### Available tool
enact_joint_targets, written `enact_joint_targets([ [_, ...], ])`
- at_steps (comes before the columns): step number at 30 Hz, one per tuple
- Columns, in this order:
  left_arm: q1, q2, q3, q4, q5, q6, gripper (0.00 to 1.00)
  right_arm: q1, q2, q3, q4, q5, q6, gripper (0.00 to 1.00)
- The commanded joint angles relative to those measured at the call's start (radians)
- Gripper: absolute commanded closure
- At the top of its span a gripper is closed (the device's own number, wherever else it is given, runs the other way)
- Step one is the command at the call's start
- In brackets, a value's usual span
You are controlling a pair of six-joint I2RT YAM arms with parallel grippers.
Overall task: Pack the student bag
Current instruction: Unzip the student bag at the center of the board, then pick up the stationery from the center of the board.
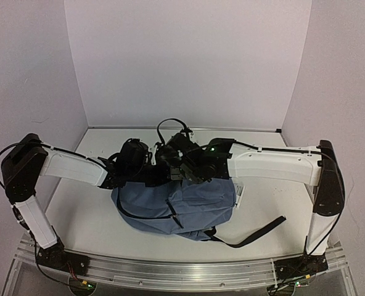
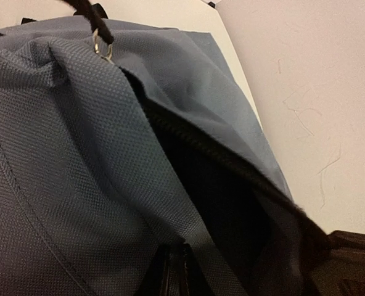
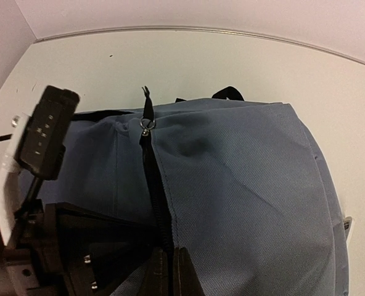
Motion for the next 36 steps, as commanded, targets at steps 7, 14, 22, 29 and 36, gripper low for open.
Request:
enact_joint_targets([
  [7,0.0,0.126,0.054,-0.215,-0.123,-0.127,0.99,-0.01,-0.13,-0.024,0.052,0.047,0.027,1.0],
  [14,0.0,0.136,0.018,-0.249,-0.156,-0.159,0.99,-0.01,-0.18,-0.055,0.064,0.049,0.033,1.0],
  [22,0.0,0.016,0.007,-0.137,-0.088,-0.013,0.55,-0.018,-0.217,-0.106,0.065,0.039,0.0,0.59],
  [29,0.006,-0.185,-0.056,-0.241,-0.157,0.096,0.24,-0.244,-0.394,-0.37,0.057,-0.076,0.061,0.17],
  [36,0.068,-0.32,-0.129,-0.405,-0.227,0.075,0.16,-0.523,-0.529,-0.669,0.157,-0.282,0.039,0.09],
])
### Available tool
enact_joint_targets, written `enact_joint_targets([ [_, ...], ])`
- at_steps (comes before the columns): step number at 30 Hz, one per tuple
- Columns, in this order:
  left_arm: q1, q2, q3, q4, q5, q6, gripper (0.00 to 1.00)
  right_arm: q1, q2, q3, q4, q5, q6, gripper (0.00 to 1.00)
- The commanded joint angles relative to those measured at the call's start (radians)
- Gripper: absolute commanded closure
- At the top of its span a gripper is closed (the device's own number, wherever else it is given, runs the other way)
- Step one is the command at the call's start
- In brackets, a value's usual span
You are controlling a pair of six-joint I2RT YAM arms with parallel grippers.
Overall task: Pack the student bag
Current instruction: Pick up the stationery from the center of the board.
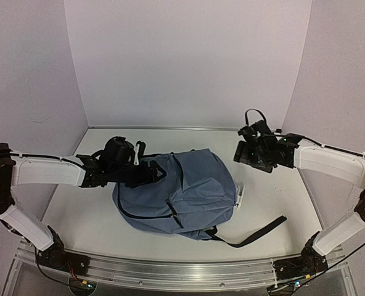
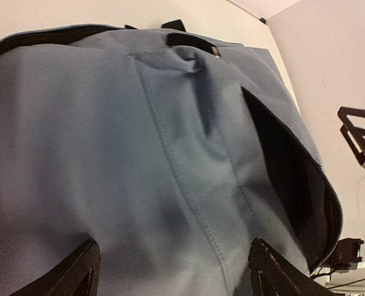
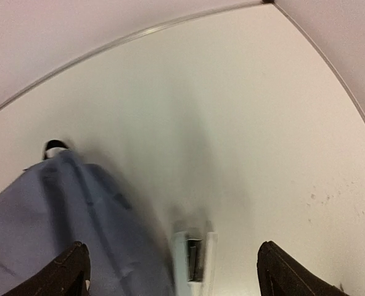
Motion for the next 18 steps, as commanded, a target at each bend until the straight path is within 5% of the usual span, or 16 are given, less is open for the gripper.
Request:
enact_joint_targets([
  [1,0.054,-0.108,-0.067,-0.123,-0.06,0.005,0.15,-0.115,-0.069,-0.166,0.084,-0.199,-0.01,0.07],
  [8,0.095,-0.226,-0.111,-0.139,-0.04,0.001,0.03,-0.19,0.015,-0.286,0.252,-0.427,-0.031,0.05],
  [18,0.121,-0.272,-0.076,-0.209,-0.003,0.018,0.0,-0.192,0.203,-0.238,0.304,-0.435,-0.052,0.16],
])
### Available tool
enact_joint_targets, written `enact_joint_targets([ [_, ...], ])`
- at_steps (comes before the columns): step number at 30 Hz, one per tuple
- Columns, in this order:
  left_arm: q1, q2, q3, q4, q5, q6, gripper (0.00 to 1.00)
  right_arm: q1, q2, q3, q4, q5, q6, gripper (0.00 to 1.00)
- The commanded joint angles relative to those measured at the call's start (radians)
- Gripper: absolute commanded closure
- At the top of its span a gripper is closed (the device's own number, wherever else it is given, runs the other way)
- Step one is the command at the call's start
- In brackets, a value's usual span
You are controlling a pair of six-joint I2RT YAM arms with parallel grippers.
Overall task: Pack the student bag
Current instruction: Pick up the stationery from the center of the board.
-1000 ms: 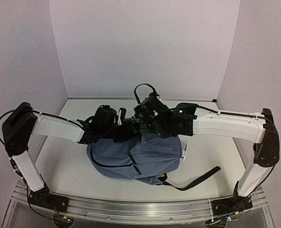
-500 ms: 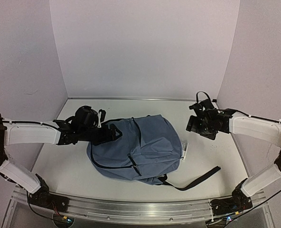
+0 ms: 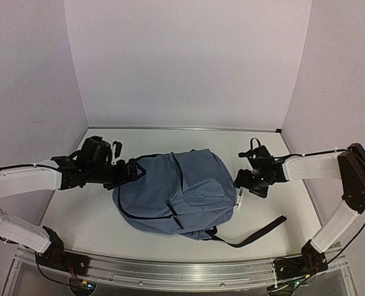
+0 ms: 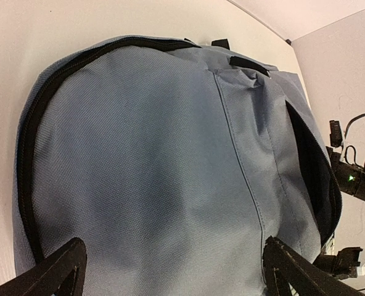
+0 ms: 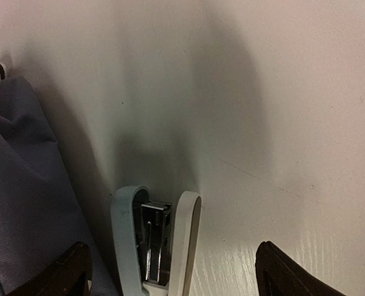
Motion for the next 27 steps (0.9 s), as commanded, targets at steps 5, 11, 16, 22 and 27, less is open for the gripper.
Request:
enact_joint_targets([
  [5,0.009,-0.046,0.023,-0.025,0.007,0.008,0.0,-0.003,0.109,0.066,0.052,0.003,-0.031,0.2],
  [11,0.01,-0.037,0.033,-0.031,0.019,0.015,0.0,-0.002,0.182,0.082,0.052,0.025,-0.042,0.28],
  [16,0.009,-0.013,0.062,-0.031,0.052,0.035,0.0,-0.002,0.165,0.088,0.05,0.028,-0.037,0.54],
  [22,-0.006,0.019,0.12,0.009,0.14,0.083,0.02,-0.002,0.008,0.114,-0.009,0.076,-0.026,0.85],
  [27,-0.071,0.059,0.234,0.044,0.203,0.116,0.04,0.001,-0.209,0.176,-0.086,0.072,-0.049,1.0],
])
